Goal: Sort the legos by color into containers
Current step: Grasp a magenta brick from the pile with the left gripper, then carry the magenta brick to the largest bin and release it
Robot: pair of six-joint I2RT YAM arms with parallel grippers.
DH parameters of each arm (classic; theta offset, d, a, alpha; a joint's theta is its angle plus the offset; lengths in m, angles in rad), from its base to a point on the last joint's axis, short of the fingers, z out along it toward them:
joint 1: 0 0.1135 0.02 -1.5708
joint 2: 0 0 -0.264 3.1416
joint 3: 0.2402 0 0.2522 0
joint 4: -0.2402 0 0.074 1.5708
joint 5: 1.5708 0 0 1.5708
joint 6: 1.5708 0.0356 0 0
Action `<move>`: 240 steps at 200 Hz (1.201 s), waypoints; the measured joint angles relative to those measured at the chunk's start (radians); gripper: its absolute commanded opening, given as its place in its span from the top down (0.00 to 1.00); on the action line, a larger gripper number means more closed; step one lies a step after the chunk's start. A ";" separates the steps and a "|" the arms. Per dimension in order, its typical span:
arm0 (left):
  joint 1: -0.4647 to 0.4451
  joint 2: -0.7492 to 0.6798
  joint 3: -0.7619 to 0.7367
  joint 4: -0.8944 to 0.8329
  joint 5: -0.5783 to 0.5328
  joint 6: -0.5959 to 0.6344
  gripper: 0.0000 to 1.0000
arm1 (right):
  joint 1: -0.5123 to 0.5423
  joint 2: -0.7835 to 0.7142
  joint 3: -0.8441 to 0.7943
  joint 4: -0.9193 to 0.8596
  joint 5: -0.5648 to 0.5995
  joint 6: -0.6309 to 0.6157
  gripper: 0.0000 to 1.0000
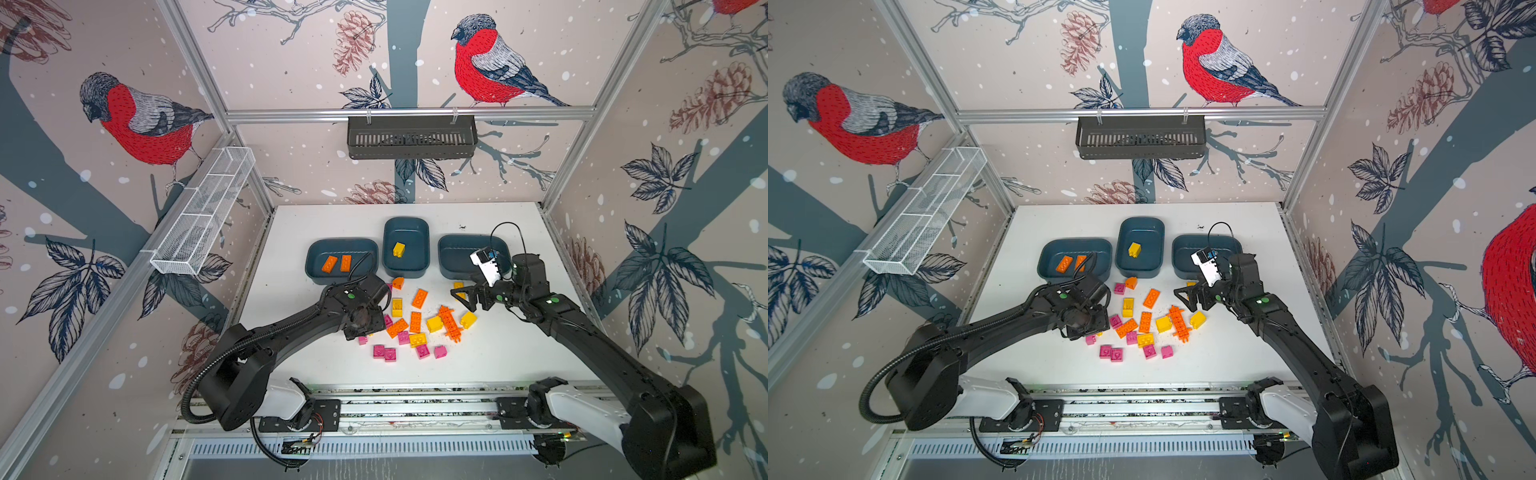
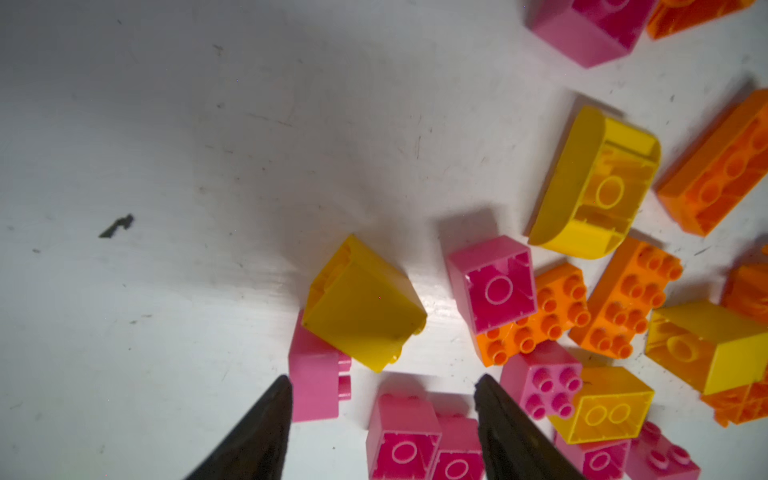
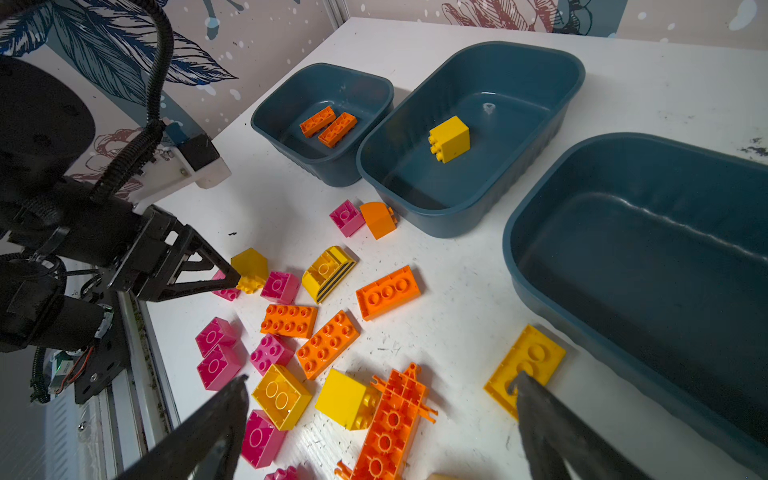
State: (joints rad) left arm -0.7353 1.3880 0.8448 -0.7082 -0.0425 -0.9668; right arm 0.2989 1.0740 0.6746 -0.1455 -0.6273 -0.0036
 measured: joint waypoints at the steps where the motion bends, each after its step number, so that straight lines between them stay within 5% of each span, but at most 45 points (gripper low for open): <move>1: -0.001 0.000 -0.002 0.000 -0.001 -0.001 0.39 | 0.000 0.000 0.000 0.000 0.000 0.000 0.01; 126: -0.008 0.032 -0.089 0.051 -0.073 0.018 0.62 | 0.002 0.007 -0.010 -0.002 0.000 0.000 0.01; 167: -0.008 0.037 -0.111 0.073 -0.081 0.033 0.79 | 0.002 0.013 -0.010 -0.002 -0.001 0.000 0.00; 240: -0.008 -0.009 -0.020 0.006 -0.109 0.060 0.84 | 0.002 0.018 0.004 -0.003 0.000 0.000 0.00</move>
State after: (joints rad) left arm -0.7429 1.3792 0.8246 -0.7017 -0.1520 -0.9066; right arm 0.3008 1.0916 0.6785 -0.1486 -0.6277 -0.0036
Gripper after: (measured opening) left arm 0.265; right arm 0.994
